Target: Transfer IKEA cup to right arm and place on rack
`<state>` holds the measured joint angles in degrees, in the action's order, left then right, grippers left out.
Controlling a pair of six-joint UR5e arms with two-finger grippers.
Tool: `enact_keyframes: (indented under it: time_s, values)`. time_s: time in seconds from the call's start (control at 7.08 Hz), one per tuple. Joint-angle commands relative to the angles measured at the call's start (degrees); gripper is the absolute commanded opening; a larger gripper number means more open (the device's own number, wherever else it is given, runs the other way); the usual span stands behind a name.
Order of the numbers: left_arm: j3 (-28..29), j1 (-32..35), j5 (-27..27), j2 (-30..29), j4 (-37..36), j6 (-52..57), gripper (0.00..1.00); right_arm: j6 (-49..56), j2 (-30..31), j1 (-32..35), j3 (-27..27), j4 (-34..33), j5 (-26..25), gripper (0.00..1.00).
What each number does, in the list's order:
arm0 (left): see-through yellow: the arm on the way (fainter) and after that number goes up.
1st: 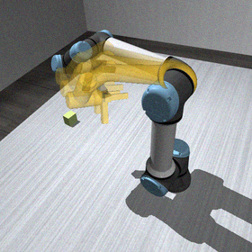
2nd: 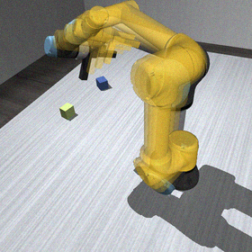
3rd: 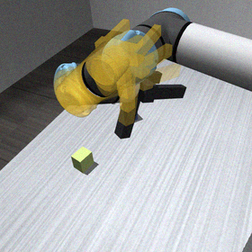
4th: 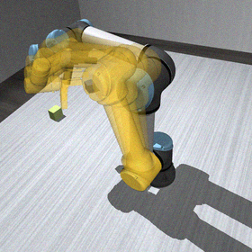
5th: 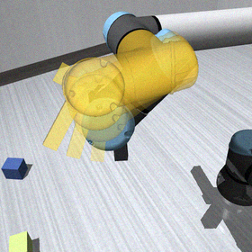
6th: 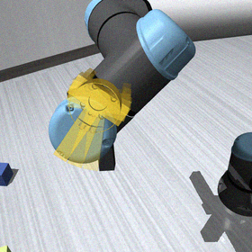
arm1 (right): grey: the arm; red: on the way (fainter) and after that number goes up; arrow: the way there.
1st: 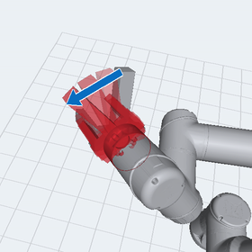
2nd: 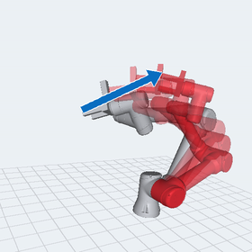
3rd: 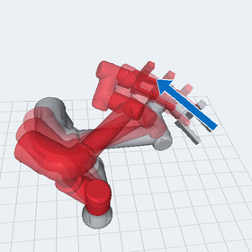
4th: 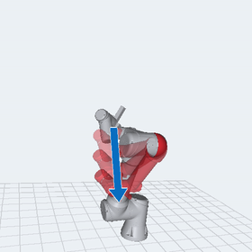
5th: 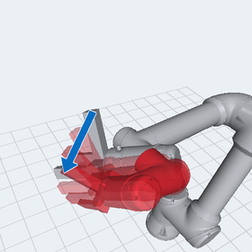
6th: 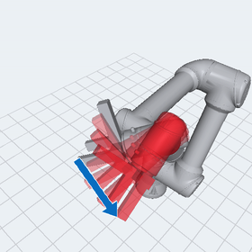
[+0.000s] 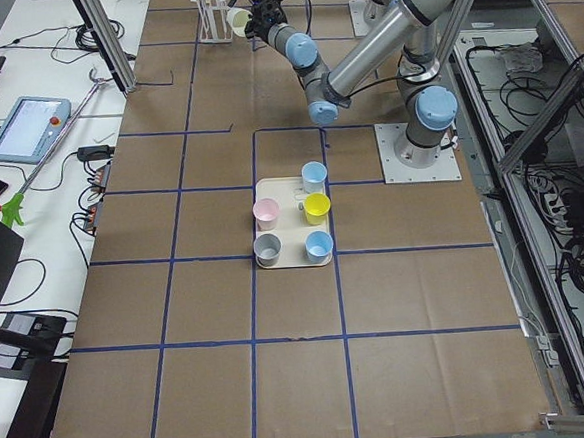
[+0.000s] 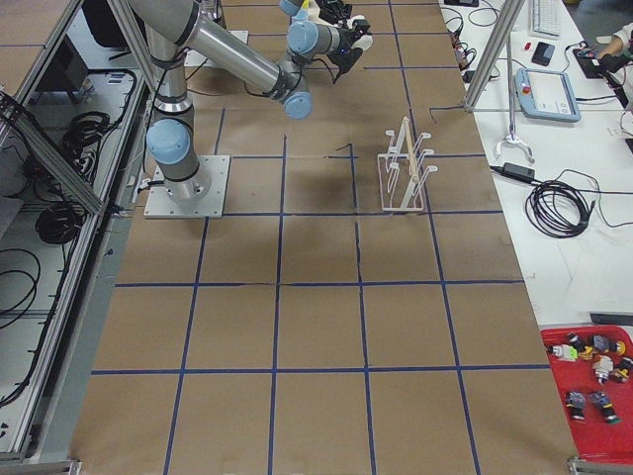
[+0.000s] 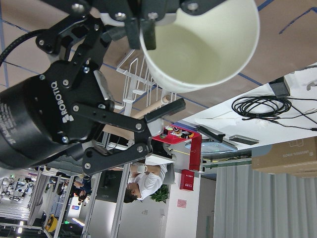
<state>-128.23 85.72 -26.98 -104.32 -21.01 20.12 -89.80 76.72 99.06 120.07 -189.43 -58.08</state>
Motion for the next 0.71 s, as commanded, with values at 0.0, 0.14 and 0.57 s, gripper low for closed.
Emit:
enact_keyframes:
  time_s: [0.0, 0.14, 0.57]
  values:
    - [0.00, 0.06, 0.00, 0.00, 0.00, -0.08, 0.05, -0.02, -1.39, 0.70, -1.50, 0.03, -0.10, 0.99]
    - [0.00, -0.03, 0.00, 0.00, 0.00, -0.08, 0.05, -0.02, -1.75, 0.87, -2.38, 0.03, -0.97, 0.99]
    - [0.00, -0.03, -0.09, 0.00, 0.00, -0.08, 0.05, -0.02, -2.10, 1.58, -2.82, 0.12, -1.07, 0.99]
